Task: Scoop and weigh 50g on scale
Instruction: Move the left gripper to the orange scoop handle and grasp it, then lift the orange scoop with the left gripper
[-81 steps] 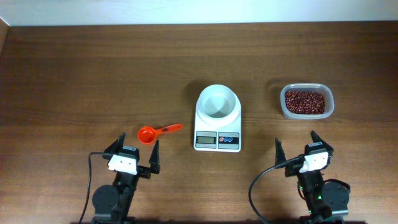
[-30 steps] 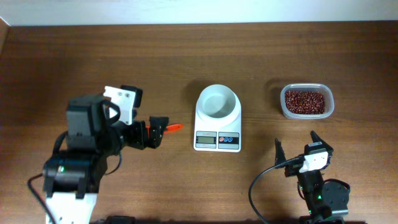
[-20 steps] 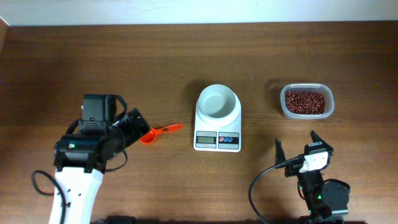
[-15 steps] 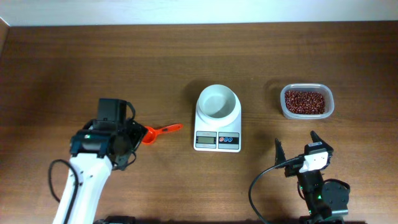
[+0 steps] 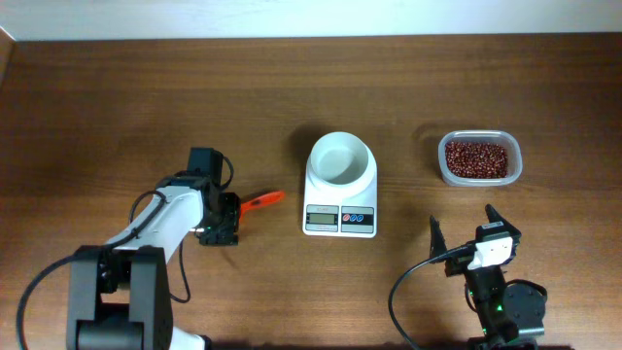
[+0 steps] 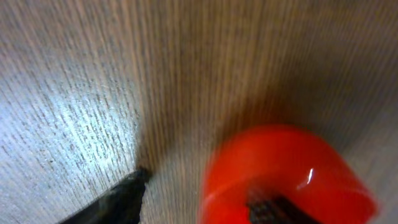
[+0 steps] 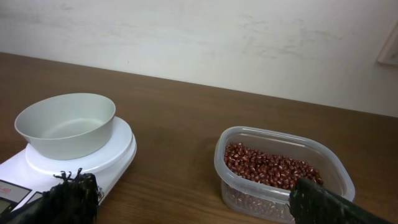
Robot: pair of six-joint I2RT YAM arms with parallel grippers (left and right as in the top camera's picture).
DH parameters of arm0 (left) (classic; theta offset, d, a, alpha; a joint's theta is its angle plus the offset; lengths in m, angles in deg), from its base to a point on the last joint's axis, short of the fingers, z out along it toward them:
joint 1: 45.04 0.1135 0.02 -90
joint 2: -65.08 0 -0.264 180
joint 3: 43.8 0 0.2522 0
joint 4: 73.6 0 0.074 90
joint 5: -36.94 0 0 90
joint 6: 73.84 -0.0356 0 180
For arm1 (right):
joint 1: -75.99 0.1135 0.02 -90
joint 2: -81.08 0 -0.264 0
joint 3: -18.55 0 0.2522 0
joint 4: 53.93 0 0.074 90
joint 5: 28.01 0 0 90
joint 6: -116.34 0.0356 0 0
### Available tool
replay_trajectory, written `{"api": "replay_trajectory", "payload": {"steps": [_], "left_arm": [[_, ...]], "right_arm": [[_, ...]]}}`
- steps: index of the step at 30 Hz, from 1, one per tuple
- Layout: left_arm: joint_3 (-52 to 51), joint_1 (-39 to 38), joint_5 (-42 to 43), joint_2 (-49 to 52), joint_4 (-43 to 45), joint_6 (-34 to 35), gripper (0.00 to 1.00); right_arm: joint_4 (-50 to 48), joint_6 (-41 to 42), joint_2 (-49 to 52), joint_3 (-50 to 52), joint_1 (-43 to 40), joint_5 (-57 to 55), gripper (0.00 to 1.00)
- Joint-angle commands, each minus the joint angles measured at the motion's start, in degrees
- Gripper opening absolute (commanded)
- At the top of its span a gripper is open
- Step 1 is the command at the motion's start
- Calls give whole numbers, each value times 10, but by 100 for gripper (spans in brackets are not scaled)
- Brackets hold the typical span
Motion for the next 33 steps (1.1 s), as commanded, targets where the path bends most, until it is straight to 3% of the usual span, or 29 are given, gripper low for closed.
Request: {"api": "replay_trajectory", "payload": {"steps": [1, 2, 3, 4, 6, 8, 12, 15, 18, 22, 25, 33], "left_arm": [[-5, -1, 5, 15, 9, 19, 28], [-5, -1, 4, 15, 10, 19, 22], [-5, -1, -5, 15, 9, 18, 6], [-5, -1, -7, 15, 7, 11, 0], [-5, -1, -16, 15, 8, -19, 0], [1, 1, -22, 12, 23, -130, 0], [26, 1, -35, -17, 19, -282, 0], [26, 1, -35, -57, 4, -306, 0], [26, 1, -59, -137, -2, -388, 0], [26, 1, -71, -221, -26, -452, 0], [26, 1, -71, -285, -35, -454, 0], [99, 1, -71, -309, -131, -489, 0]], "right_arm": [[3, -4, -1, 3, 3, -3, 99], [3, -4, -1, 3, 3, -3, 99], [3, -4, -1, 3, 3, -3, 99], [3, -4, -1, 3, 3, -3, 99], [3, -4, -1, 3, 3, -3, 99], [3, -4, -1, 3, 3, -3, 99], [3, -4, -1, 3, 3, -3, 99], [3, -4, -1, 3, 3, -3, 99], [3, -4, -1, 3, 3, -3, 99], [3, -4, -1, 3, 3, -3, 99], [3, -4, -1, 3, 3, -3, 99], [3, -4, -1, 3, 3, -3, 99]]}}
